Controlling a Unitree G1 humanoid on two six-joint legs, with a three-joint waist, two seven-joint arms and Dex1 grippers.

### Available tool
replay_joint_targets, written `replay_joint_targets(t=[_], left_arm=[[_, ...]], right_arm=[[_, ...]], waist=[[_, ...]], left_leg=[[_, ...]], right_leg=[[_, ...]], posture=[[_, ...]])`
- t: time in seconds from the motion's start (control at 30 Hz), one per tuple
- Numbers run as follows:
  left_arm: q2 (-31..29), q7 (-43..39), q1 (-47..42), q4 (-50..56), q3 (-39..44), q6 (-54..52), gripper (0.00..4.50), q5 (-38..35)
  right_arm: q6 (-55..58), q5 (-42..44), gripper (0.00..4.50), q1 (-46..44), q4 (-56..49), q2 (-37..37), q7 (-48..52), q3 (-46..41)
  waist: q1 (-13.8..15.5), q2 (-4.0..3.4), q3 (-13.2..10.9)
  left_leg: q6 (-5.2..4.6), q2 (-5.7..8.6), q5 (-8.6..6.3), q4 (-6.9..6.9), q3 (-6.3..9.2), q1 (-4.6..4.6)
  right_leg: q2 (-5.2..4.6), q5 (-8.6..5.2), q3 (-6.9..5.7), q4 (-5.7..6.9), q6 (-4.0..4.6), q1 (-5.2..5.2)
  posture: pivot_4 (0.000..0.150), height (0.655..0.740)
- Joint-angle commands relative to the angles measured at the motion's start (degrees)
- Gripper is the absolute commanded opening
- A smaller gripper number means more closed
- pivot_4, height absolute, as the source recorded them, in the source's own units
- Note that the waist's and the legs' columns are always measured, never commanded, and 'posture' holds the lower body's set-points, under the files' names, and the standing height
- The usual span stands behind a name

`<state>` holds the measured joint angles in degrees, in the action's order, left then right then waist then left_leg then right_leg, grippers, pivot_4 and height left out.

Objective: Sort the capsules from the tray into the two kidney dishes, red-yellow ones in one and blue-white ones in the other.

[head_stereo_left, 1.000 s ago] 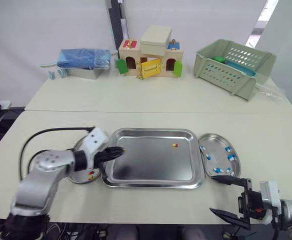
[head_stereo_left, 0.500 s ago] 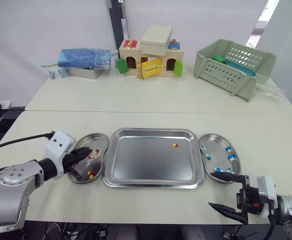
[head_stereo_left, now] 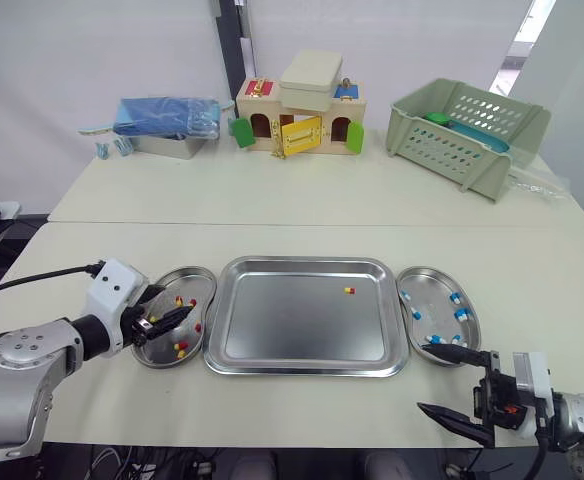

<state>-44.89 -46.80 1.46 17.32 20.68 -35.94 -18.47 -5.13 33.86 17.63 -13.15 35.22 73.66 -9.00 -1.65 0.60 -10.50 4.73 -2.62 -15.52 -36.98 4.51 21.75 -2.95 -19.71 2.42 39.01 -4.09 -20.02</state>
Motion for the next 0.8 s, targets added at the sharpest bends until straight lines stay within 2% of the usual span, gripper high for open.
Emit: replay_joint_targets(t=[0.03, 0.3, 0.4, 0.63, 0.8], left_arm=[[-1.08, 0.28, -0.02, 1.27, 1.32, 0.05, 4.46, -1.16], [-2.69, -2.63, 2.78, 0.68, 4.33, 2.59, 4.46, -3.18], [-3.17, -5.29, 4.30, 0.00, 5.93, 5.38, 4.46, -4.10], [-3.80, -12.01, 5.93, -2.18, 8.17, 12.13, 4.46, -7.42], [-3.37, -13.97, 6.08, -1.66, 8.51, 13.77, 4.46, -9.70]], right_arm=[[0.27, 1.92, 4.50, 0.46, -2.29, 0.31, -0.33, -1.78], [1.31, 4.47, 4.50, 0.18, -1.19, 1.38, -0.99, -6.80], [3.02, 5.93, 4.50, -1.20, 1.30, 4.55, -0.18, -11.23], [1.59, 4.07, 4.50, -9.91, 15.89, 13.84, 6.42, -16.98], [-0.04, 1.75, 4.50, -17.51, 24.36, 16.05, 8.18, -16.29]], waist=[[0.00, 0.00, 0.00], [0.01, 0.00, 0.00], [0.00, 0.00, 0.00], [-0.08, 0.01, -0.01], [-0.18, 0.03, -0.02]], left_leg=[[0.00, 0.00, 0.00, 0.00, 0.00, 0.00], [0.00, 0.00, 0.00, 0.00, -0.01, 0.00], [0.00, 0.00, 0.00, 0.01, -0.01, 0.00], [-0.01, 0.00, 0.00, 0.00, -0.09, -0.02], [-0.01, -0.01, -0.01, 0.01, -0.09, -0.02]], right_leg=[[0.00, 0.00, 0.00, 0.00, 0.00, 0.00], [0.00, 0.00, 0.01, 0.00, 0.00, 0.00], [0.00, 0.00, 0.01, 0.00, 0.00, 0.00], [-0.01, 0.00, 0.05, -0.01, 0.00, 0.00], [0.00, 0.00, 0.04, -0.02, 0.00, -0.01]], posture=[[0.150, 0.7400], [0.150, 0.7400], [0.150, 0.7400], [0.150, 0.7400], [0.150, 0.7400]])
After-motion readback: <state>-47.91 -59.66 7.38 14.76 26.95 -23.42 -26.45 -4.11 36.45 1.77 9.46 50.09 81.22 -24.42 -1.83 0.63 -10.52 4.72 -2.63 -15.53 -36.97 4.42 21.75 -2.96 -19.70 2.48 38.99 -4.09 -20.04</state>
